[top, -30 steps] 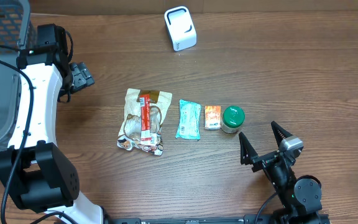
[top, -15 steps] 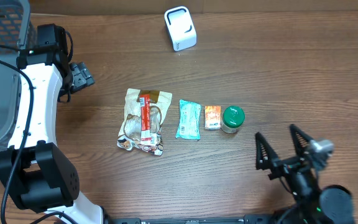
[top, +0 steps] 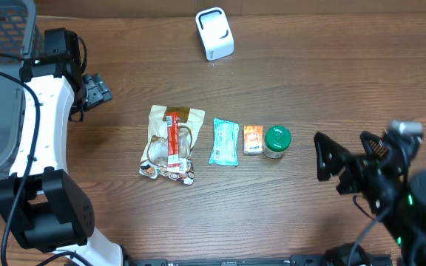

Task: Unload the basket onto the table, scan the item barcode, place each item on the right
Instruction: 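Reach the right gripper over the green-lidded jar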

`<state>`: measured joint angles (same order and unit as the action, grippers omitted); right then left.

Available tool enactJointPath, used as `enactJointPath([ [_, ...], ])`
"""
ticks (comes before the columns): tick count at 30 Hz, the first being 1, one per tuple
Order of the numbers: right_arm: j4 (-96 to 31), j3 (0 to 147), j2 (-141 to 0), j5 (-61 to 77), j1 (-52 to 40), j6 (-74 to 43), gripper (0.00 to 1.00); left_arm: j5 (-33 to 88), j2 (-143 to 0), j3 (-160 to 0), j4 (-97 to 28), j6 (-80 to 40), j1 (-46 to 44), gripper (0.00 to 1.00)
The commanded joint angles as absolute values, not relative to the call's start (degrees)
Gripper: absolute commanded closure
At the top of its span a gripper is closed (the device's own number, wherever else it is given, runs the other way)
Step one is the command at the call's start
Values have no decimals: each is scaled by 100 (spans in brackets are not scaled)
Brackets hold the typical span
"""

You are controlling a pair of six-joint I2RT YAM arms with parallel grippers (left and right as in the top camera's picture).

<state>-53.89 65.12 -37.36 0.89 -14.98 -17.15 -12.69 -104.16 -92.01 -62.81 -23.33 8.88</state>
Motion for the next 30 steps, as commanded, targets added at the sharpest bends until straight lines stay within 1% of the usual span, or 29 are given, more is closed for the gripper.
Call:
enactJointPath([
  [1, -5811, 7168, -4613, 270, -1476, -1800, 0, -1326, -10296, -9317, -6274, -2182, 899, 0],
  [3, -6020, 7369, -5041, 318, -1476, -1802, 0, -1326, -10296, -9317, -6274, -2182, 899, 0],
  [6, -5935, 7400, -5524, 416, -1476, -1804, 0, -1326, -10296, -9317, -6274, -2182, 899, 0],
  [9, -5913, 7395, -5986, 899, -1476, -1800, 0, -1328, -10296, -9317, -6274, -2182, 899, 0],
  [10, -5911, 7395, -6189, 1127, -1476, -1798, 4, -1328, -10296, -9317, -6274, -2182, 899, 0],
  [11, -5911, 7395, -6329, 1177, -1476, -1802, 18, -1328, -10296, -9317, -6274, -2182, 899, 0],
  [12, -5937, 7393, -6523, 1144, -1476, -1802, 39, -1328, -10296, -9317, -6274, -2182, 899, 0],
  [13, -5951, 7389, -6641, 1105, -1476, -1804, 49, -1326, -10296, -9317, -6274, -2182, 899, 0],
  [14, -5959, 7389, -6790, 1072, -1476, -1804, 54, -1326, -10296, -9317, -6274, -2182, 899, 0],
  [15, -5953, 7389, -6969, 1052, -1479, -1804, 56, -1326, -10296, -9317, -6274, -2182, 899, 0],
  [16, -5948, 7389, -7179, 998, -1479, -1804, 56, -1326, -10296, -9317, -6274, -2182, 899, 0],
  [17, -5948, 7389, -7301, 950, -1479, -1804, 52, -1326, -10296, -9317, -6274, -2182, 899, 0],
  [18, -5957, 7389, -7579, 838, -1479, -1804, 39, -1326, -10296, -9317, -6274, -2182, 899, 0],
  [20, -5951, 7389, -7911, 740, -1479, -1806, 25, -1326, -10296, -9317, -6274, -2182, 899, 0],
  [23, -5881, 7389, -8399, 600, -1476, -1811, 9, -1328, -10296, -9317, -6274, -2182, 899, 0],
  [25, -5841, 7389, -8691, 558, -1476, -1831, 6, -1326, -10296, -9317, -6274, -2182, 899, 0],
  [30, -5817, 7389, -9183, 432, -1479, -1894, 5, -1328, -10296, -9317, -6274, -2182, 899, 0],
])
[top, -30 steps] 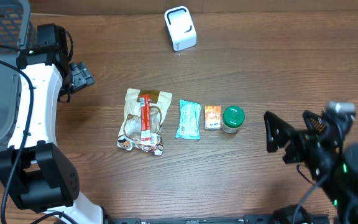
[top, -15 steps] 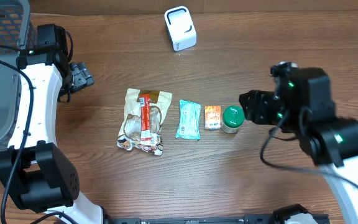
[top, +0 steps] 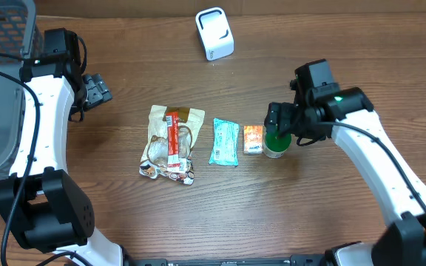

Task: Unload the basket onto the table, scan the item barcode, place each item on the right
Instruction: 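Reach the right gripper over the green-lidded jar, then lower the right gripper and grasp the green-lidded jar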

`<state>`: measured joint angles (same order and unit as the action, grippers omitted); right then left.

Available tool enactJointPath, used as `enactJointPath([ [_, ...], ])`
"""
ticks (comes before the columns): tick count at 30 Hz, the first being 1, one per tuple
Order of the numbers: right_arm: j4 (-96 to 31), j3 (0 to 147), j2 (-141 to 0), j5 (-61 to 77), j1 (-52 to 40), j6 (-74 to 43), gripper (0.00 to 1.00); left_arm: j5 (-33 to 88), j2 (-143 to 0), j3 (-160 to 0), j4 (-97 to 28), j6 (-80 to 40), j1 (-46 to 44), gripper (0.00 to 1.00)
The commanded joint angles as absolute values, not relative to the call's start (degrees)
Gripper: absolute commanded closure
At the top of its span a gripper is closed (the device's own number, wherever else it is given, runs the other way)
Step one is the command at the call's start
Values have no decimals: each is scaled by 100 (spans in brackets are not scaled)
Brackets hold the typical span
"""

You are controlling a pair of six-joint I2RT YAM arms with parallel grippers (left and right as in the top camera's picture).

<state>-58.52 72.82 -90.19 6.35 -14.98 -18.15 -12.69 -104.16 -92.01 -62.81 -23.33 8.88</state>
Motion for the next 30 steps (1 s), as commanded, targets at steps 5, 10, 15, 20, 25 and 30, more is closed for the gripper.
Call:
enactJointPath([
  [5, -5793, 7389, -9435, 349, -1496, -1959, 6, -1326, -10296, -9317, -6276, -2182, 899, 0],
  [10, -5577, 7218, -9465, 200, -1732, -2130, 8, -1326, -10296, -9317, -6274, -2182, 899, 0],
  [15, -5583, 7140, -9474, -628, -2021, -2405, 8, -1326, -10296, -9317, -6274, -2182, 899, 0],
  [20, -5599, 7118, -9607, -701, -2088, -2403, 8, -1326, -10296, -9317, -6274, -2182, 899, 0],
  [25, -5645, 7113, -9939, -633, -2091, -2405, 8, -1326, -10296, -9317, -6274, -2182, 899, 0],
  [30, -5771, 7109, -10278, -593, -2088, -2408, 17, -1326, -10296, -9317, -6274, -2182, 899, 0],
])
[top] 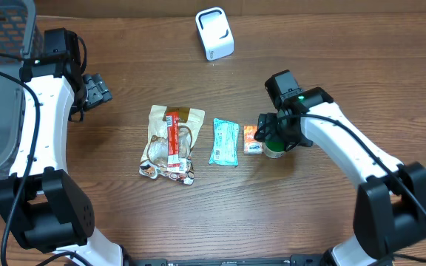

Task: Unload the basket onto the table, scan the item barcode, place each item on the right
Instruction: 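Lower the right gripper and grasp the green-lidded jar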

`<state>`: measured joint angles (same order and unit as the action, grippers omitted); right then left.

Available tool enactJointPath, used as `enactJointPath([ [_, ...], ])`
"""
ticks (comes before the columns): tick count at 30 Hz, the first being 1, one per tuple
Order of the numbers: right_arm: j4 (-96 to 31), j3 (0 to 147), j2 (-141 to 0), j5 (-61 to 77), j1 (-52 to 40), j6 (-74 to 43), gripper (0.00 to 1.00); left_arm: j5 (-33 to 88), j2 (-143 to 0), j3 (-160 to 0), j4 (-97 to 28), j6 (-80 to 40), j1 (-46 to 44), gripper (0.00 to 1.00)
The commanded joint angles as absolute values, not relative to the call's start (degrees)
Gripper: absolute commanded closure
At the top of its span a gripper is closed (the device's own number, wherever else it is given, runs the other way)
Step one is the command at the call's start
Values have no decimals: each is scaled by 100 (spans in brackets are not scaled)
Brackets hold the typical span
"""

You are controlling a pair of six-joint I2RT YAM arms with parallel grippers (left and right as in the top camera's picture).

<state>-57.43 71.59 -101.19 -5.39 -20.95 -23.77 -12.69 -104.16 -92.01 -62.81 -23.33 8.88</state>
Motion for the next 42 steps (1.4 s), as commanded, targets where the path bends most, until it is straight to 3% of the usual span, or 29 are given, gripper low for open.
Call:
enactJointPath([
  [1, -5774, 7109, -10291, -593, -2088, -2410, 18, -1326, -10296, -9317, -6274, -2182, 899, 0],
  [6, -5850, 7083, -10300, -593, -2088, -2425, 28, -1326, -10296, -9317, -6274, -2182, 899, 0],
  [13, -5999, 7083, -10300, -836, -2045, -2167, 32, -1326, -10296, -9317, -6274, -2182, 899, 0],
  [16, -5999, 7083, -10300, -834, -2040, -2091, 30, -1326, -10296, -9317, -6274, -2182, 899, 0],
  [19, -6012, 7083, -10300, -834, -2040, -2093, 19, -1326, -10296, -9317, -6274, -2182, 899, 0],
  [22, -6064, 7083, -10300, -832, -2040, -2093, 15, -1326, -10296, -9317, -6274, -2182, 899, 0],
  [42, -5841, 6744, -10300, -810, -2040, -2051, 21, -1328, -10296, -9317, -6274, -2182, 899, 0],
])
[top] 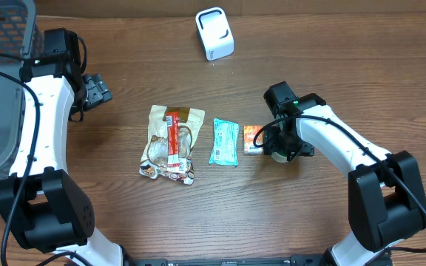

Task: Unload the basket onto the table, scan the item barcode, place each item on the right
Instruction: 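Lower the right gripper and grasp the green-lidded jar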

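Note:
A small jar with a green lid [276,154] stands at the right end of a row of items; only its pale lower edge shows under my right gripper [275,142]. That gripper is down over the jar, fingers on either side, and the overhead view hides how far they have closed. Touching the jar's left side is a small orange box [251,139]. The white barcode scanner [214,33] stands at the far middle of the table. My left gripper [97,89] is far left, open and holding nothing.
A teal packet [225,141] and a brown snack bag [170,143] lie left of the orange box. A grey wire basket and a grey bin fill the far left edge.
My right gripper has sunk lower over the green-lidded jar, and the lid, partly visible before, is now covered. The jar and other items stay in place. The left arm is unchanged.
My right arm was first at the table's right edge, open, away from the items. Then it had reached beside the jar. Then it was above the jar with fingers astride it, and now sits lower over it. The left arm stayed still.

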`<state>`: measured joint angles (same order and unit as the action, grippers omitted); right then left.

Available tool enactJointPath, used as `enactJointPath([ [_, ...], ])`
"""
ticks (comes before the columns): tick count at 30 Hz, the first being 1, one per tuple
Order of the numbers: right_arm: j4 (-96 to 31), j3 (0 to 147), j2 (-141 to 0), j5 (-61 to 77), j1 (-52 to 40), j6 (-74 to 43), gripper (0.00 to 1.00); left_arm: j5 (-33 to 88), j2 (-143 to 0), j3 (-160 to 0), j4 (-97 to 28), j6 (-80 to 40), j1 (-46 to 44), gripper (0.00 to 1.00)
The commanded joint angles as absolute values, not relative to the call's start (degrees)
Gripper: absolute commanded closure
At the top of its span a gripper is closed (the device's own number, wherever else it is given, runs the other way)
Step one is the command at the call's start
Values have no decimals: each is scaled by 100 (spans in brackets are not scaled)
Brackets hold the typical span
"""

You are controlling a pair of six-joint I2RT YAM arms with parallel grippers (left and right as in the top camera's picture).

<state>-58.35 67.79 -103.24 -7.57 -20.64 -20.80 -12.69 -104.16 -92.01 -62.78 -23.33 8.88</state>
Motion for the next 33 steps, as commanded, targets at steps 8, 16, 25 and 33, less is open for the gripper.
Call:
enactJointPath([
  [8, -5817, 6746, -10300, -768, -2040, -2058, 16, -1326, -10296, -9317, -6274, -2182, 899, 0],
  [16, -5889, 6851, -10298, -725, -2010, -2099, 19, -1328, -10296, -9317, -6274, -2182, 899, 0],
  [25, -6084, 6960, -10298, -729, -2008, -2099, 9, -1326, -10296, -9317, -6274, -2182, 899, 0],
  [33, -5540, 6641, -10300, -749, -2008, -2049, 11, -1326, -10296, -9317, -6274, -2182, 899, 0],
])
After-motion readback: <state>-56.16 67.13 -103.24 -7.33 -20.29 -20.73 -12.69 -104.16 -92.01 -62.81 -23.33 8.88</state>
